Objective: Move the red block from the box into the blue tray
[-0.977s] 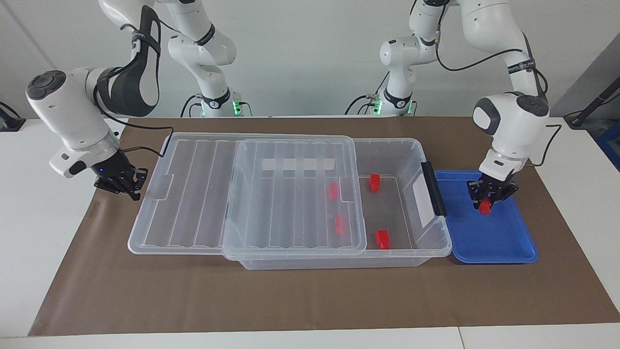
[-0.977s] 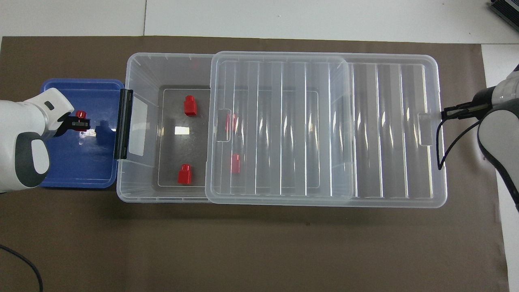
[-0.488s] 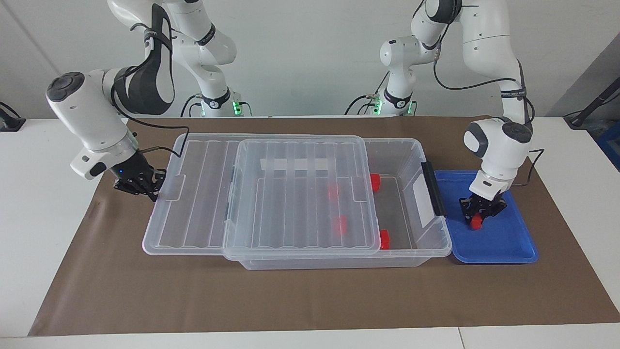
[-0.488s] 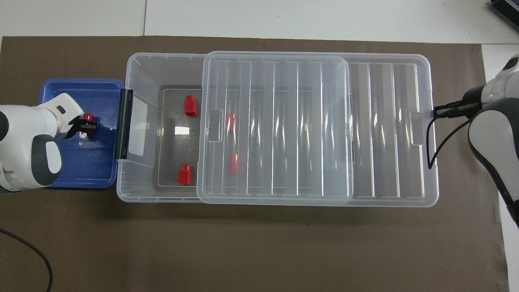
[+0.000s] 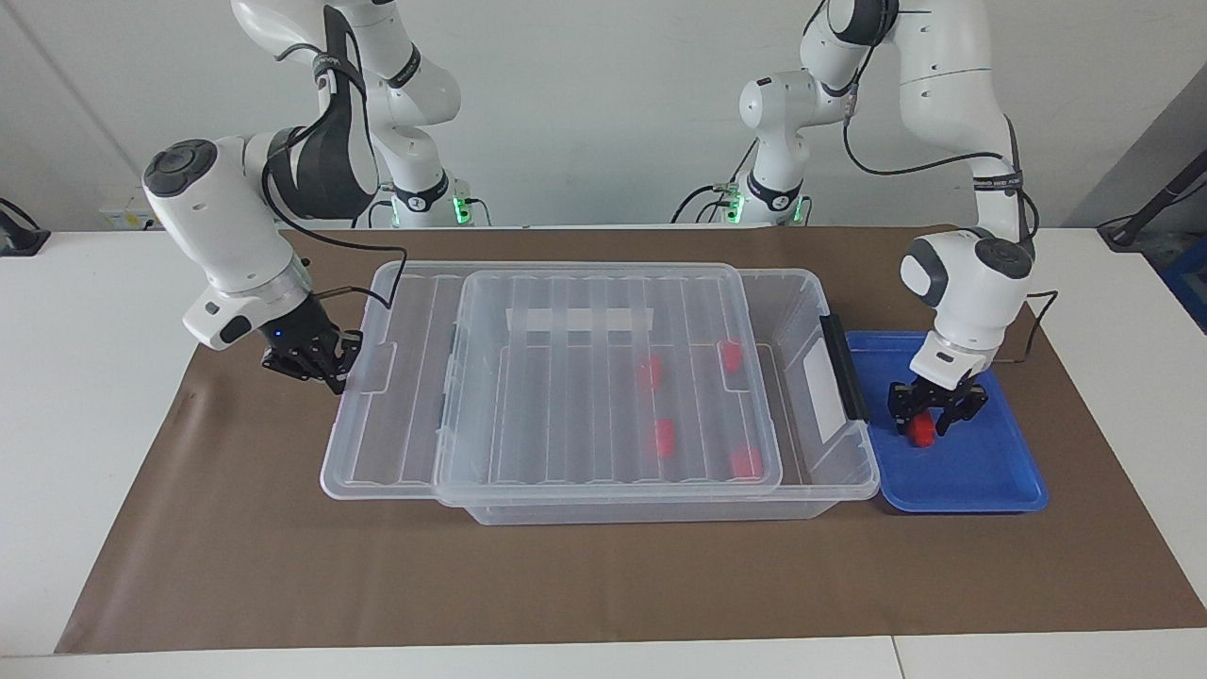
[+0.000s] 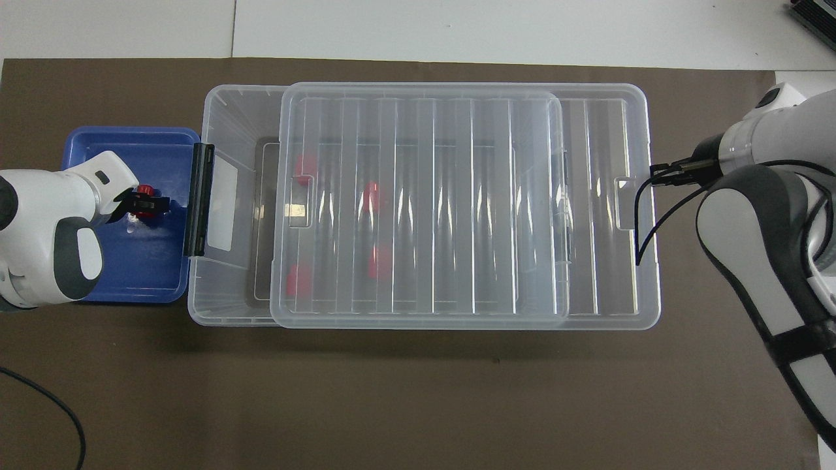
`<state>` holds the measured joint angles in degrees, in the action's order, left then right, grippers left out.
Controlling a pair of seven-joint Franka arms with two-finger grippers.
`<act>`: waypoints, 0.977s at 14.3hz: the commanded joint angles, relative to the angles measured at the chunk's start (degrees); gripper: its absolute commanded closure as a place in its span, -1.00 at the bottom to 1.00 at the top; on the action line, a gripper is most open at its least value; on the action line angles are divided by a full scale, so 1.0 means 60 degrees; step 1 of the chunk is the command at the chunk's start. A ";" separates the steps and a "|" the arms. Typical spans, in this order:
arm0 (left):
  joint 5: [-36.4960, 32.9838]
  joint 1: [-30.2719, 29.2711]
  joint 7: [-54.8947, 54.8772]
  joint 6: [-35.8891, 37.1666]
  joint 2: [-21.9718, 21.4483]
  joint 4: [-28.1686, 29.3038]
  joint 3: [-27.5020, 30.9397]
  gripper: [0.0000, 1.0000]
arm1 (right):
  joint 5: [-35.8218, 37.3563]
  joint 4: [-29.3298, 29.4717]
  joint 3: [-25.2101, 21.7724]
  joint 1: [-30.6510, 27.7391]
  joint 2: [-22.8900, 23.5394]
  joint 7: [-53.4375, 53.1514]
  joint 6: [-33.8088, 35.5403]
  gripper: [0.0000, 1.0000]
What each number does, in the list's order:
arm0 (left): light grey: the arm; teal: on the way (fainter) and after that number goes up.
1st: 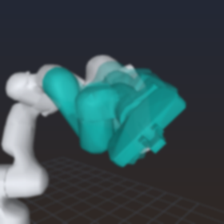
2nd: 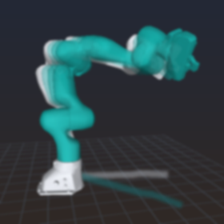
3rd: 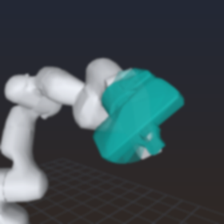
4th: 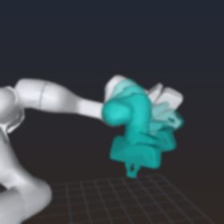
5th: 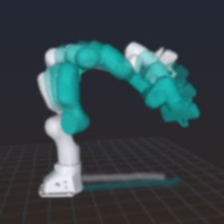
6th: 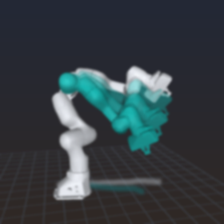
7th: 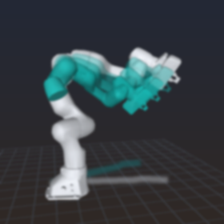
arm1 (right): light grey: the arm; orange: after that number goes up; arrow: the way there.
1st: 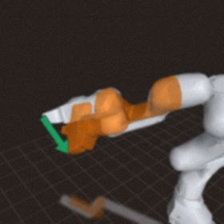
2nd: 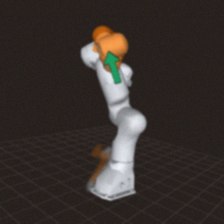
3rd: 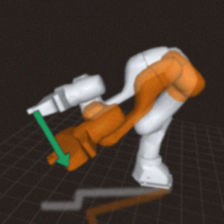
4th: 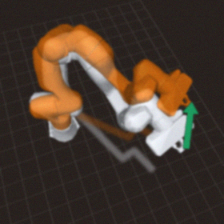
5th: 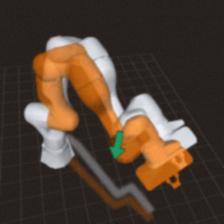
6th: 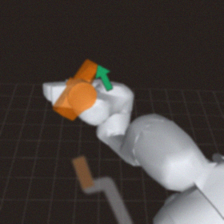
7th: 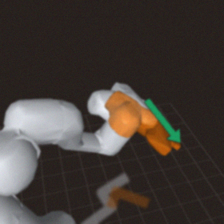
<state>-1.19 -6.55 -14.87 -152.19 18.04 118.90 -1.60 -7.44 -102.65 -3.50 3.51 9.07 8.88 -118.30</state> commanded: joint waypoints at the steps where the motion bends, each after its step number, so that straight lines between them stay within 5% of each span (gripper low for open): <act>1: 0.0213 -0.0006 -0.0260 0.0997 -0.0397 -0.0433 -0.0099 -1.00 | -0.0239 -0.0118 0.0026 0.0263 -0.0018 -0.0264 -0.0263 1.00; 5: 0.0213 0.0008 -0.0187 0.4923 -0.1423 -0.2177 -0.0129 -1.00 | -0.0254 -0.0118 0.0026 0.0615 -0.0018 -0.0834 -0.0278 1.00; 14: 0.0111 0.0404 0.1322 0.8834 -0.3490 -0.3348 -0.0202 -1.00 | -0.0515 -0.0133 0.0026 0.1216 -0.0018 -0.1685 -0.0395 1.00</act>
<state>-0.84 -5.02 -8.47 -105.85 -1.33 101.71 -3.34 -7.78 -102.72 -3.46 10.30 9.07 -0.18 -119.35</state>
